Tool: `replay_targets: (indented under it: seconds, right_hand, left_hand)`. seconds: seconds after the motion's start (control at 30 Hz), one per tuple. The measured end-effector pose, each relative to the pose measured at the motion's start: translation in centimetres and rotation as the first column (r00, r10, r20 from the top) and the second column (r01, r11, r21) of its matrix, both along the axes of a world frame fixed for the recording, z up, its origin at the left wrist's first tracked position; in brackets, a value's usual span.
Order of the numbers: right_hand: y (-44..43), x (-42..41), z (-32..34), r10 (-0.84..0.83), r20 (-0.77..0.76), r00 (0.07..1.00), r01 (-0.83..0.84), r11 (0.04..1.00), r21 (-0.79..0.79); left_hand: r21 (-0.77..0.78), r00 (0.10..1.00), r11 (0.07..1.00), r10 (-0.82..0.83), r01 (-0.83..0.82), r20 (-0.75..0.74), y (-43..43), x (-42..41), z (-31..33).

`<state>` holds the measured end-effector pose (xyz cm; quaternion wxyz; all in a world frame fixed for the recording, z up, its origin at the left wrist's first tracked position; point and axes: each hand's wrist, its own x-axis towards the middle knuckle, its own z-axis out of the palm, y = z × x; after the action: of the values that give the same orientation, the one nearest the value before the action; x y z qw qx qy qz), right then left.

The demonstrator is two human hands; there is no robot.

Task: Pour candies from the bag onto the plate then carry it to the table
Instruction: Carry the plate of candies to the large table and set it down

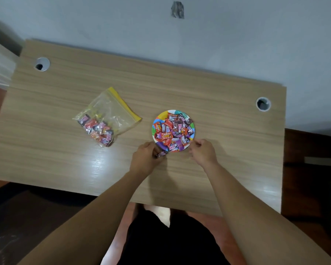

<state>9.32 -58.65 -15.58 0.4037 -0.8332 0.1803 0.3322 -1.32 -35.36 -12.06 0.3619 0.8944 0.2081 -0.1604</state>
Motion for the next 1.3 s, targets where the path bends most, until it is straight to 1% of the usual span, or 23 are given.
replay_targets:
  seconds: [0.07,0.17,0.37,0.5,0.57,0.67,0.8,0.87,0.97,1.07,1.13,1.2,1.3]
  right_hand:
    - [0.2,0.3,0.3,-0.012,-0.003,1.0,0.012,1.0,-0.001]
    - [0.5,0.5,0.9,-0.035,-0.011,0.999,0.035,0.999,-0.006]
    - [0.7,0.8,1.2,-0.05,-0.014,0.999,0.05,0.999,0.008]
    - [1.3,0.7,3.2,-0.056,-0.007,0.998,0.056,0.998,0.019]
    - [1.6,0.7,3.7,-0.08,-0.013,0.997,0.081,0.996,0.046]
    - [1.7,0.5,4.4,-0.11,-0.063,0.992,0.117,0.986,0.119]
    - [1.6,0.1,4.9,-0.097,-0.104,0.99,0.117,0.971,0.208]
    - [1.5,0.0,4.6,-0.053,-0.104,0.993,0.074,0.976,0.205]
    - [1.2,-0.2,3.4,-0.005,-0.06,0.998,0.015,0.985,0.173]
    - [1.6,-0.2,2.9,-0.025,-0.021,0.999,0.027,0.99,0.14]
    - [2.0,-0.1,2.6,-0.051,0.001,0.999,0.05,0.992,0.12]
    - [2.3,-0.1,2.3,-0.068,0.015,0.998,0.066,0.992,0.108]
    - [2.4,0.1,2.2,-0.052,0.015,0.999,0.05,0.993,0.109]
  left_hand:
    - [0.004,1.0,1.0,-0.021,0.021,-0.015,0.0,0.2,0.0]
    - [-0.038,1.0,0.999,-0.025,0.025,-0.016,0.5,0.0,0.4]
    - [-0.097,0.991,0.99,0.108,-0.1,0.08,1.5,1.7,1.9]
    - [-0.069,0.987,0.991,0.124,-0.118,0.102,1.4,4.5,2.3]
    - [-0.05,0.99,0.992,0.118,-0.115,0.077,1.2,5.8,2.1]
    - [-0.043,0.991,0.991,0.126,-0.124,0.047,1.1,6.9,1.6]
    - [-0.095,0.964,0.966,0.249,-0.24,0.096,1.1,7.6,1.4]
    - [-0.148,0.939,0.934,0.337,-0.325,0.066,1.2,7.9,1.3]
    - [-0.288,0.888,0.853,0.46,-0.434,0.025,1.2,8.4,1.4]
    - [-0.294,0.872,0.831,0.489,-0.472,-0.019,1.4,8.9,1.7]
    - [-0.306,0.862,0.811,0.5,-0.499,-0.082,1.5,8.9,1.4]
    - [-0.338,0.84,0.771,0.521,-0.54,-0.154,2.0,8.7,0.9]
    - [-0.392,0.827,0.731,0.526,-0.559,-0.198,2.4,8.0,-0.2]
